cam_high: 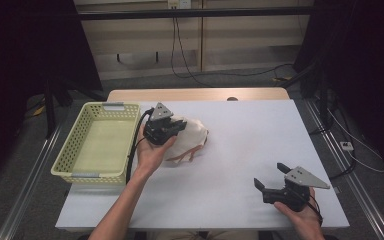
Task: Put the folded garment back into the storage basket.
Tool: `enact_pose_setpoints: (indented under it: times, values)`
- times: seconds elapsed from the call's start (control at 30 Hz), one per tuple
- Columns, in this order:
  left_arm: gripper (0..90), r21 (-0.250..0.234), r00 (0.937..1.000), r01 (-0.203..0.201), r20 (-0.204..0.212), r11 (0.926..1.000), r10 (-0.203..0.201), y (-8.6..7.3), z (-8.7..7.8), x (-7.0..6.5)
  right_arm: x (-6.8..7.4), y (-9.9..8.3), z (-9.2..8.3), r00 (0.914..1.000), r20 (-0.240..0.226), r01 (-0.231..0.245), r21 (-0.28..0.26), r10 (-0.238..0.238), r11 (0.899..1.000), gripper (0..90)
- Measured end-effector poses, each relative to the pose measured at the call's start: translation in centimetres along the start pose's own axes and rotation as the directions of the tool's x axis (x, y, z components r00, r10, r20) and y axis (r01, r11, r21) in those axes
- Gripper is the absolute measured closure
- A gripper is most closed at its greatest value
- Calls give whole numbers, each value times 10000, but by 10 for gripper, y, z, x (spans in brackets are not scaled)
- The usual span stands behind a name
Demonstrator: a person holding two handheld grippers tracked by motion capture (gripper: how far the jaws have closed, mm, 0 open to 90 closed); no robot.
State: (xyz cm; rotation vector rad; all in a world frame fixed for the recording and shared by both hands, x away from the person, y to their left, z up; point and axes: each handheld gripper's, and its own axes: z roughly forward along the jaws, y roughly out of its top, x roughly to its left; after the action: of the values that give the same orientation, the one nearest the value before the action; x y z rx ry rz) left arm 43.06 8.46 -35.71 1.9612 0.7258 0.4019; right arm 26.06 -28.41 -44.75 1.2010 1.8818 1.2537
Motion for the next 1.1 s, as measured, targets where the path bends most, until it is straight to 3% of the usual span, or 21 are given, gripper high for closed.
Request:
enact_pose_setpoints:
  times: [0.23,0.63,1.1]
  values:
    - [869,-211,9999,143,-22,9997,-144,0,-9,4,0,0,0,10000,-19,25,-23,-25,10000,38]
    - [869,-517,9996,-208,-208,9984,197,8,-29,2,0,0,0,10000,-7,30,-26,-30,10000,38]
    - [869,-982,9991,-214,-393,9949,176,13,-56,5,1,0,0,10000,0,32,-8,-32,10000,38]
